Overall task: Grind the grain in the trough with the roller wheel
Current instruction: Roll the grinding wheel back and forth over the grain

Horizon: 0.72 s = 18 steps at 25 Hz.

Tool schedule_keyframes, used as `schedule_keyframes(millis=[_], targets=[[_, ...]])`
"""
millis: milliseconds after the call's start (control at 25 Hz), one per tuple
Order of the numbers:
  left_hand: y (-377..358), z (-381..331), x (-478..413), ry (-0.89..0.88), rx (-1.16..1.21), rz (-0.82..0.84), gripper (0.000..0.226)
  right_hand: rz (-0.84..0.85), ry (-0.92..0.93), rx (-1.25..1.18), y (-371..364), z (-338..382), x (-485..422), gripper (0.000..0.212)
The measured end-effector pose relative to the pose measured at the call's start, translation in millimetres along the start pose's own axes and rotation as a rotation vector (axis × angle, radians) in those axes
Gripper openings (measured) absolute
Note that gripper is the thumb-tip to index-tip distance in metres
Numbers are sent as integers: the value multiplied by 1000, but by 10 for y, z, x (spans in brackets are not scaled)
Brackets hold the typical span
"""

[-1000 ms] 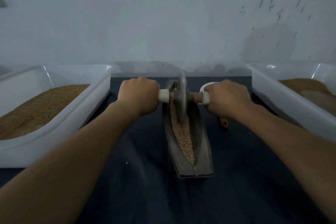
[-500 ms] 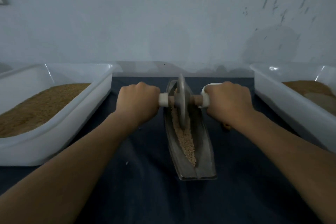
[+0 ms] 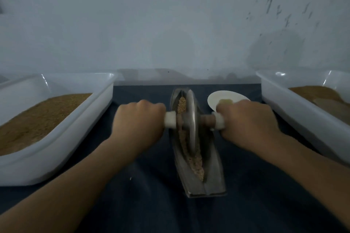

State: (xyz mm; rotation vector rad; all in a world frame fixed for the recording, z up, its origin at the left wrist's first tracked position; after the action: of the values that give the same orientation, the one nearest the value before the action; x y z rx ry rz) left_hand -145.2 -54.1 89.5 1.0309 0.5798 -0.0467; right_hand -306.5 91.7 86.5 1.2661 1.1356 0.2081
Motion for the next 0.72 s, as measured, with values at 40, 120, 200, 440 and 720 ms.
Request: schedule_keyframes(millis=[40, 120, 200, 440, 720], targets=[[-71, 32, -148, 61, 13, 34, 21, 42, -33, 1, -45, 64, -169, 13], [-241, 112, -334, 155, 74, 118, 8, 152, -42, -3, -128, 142, -474, 14], [-280, 161, -257, 183, 104, 133, 13, 205, 0, 34, -121, 132, -529, 18], [107, -7, 213, -94, -6, -134, 41, -79, 145, -87, 59, -69, 215, 20], [-155, 93, -365, 119, 31, 135, 5, 216, -61, -56, -181, 88, -439, 8]])
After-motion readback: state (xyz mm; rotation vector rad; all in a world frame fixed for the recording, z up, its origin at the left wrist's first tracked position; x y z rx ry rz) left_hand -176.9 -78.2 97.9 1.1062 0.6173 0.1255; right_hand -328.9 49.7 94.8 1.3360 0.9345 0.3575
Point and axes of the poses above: each hand's wrist, its own x-axis away from the middle knuckle, its own y-axis out of the back of the hand, z = x × y, the point moved 7 cm from there along -x, towards the middle knuckle, and after that the axes turned 10 degrees about -y, right-handed, at the moved point
